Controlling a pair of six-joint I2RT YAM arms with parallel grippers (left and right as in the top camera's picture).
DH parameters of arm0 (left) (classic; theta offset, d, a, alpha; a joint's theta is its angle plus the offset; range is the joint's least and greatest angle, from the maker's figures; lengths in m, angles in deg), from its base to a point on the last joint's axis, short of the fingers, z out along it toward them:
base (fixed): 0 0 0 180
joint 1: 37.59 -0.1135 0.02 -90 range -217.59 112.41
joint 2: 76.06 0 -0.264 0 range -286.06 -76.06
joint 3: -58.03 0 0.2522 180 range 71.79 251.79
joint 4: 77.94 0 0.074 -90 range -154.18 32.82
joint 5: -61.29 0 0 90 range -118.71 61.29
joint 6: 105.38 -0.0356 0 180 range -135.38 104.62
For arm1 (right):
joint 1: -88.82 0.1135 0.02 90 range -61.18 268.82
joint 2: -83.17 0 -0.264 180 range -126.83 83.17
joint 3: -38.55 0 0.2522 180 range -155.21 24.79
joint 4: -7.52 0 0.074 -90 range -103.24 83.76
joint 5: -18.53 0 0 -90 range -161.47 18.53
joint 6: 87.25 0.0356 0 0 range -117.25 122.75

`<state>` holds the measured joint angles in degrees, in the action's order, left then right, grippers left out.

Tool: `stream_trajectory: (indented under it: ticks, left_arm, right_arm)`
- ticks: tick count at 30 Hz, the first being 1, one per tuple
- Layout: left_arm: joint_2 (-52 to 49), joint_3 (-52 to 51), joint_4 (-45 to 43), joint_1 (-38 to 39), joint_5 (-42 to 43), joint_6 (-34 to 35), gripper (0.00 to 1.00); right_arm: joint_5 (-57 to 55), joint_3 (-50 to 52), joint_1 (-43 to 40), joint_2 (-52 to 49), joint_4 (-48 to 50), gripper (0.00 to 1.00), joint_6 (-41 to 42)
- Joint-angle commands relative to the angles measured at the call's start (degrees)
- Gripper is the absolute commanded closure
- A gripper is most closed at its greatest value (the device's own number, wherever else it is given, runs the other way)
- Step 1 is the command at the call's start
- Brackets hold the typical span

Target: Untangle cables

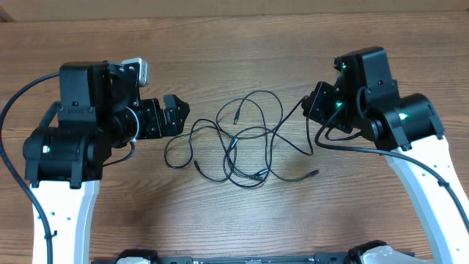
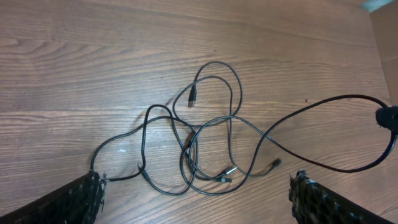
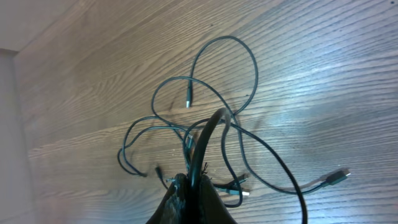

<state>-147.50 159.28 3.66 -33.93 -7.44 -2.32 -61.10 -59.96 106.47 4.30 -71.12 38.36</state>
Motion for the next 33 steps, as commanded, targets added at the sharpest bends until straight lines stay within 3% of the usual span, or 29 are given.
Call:
stream_trajectory:
  ticks: [1,9,17,24,33]
  left_arm:
    - [-1.77,0.33,0.7,-0.26,0.85,-1.53,0.03]
    - [-2.27,0.33,0.79,-0.26,6.01,-5.77,0.12]
    - [-0.98,0.33,4.17,-0.26,11.61,-5.81,0.15]
    - [5.66,0.33,4.0,-0.26,11.13,-5.79,0.14]
    - [16.87,0.33,8.74,-0.26,6.49,-5.79,0.03]
  right_arm:
    - [0.9,-0.44,0.02,-0.9,0.5,0.96,0.11]
    - [1.73,-0.44,0.02,-3.21,-0.5,0.96,0.11]
    - [1.75,-0.44,0.02,-3.93,-0.44,0.96,0.11]
    - [1.75,-0.44,0.02,-3.93,-0.57,0.96,0.11]
    - [1.73,-0.44,0.02,-3.93,-0.74,0.96,0.13]
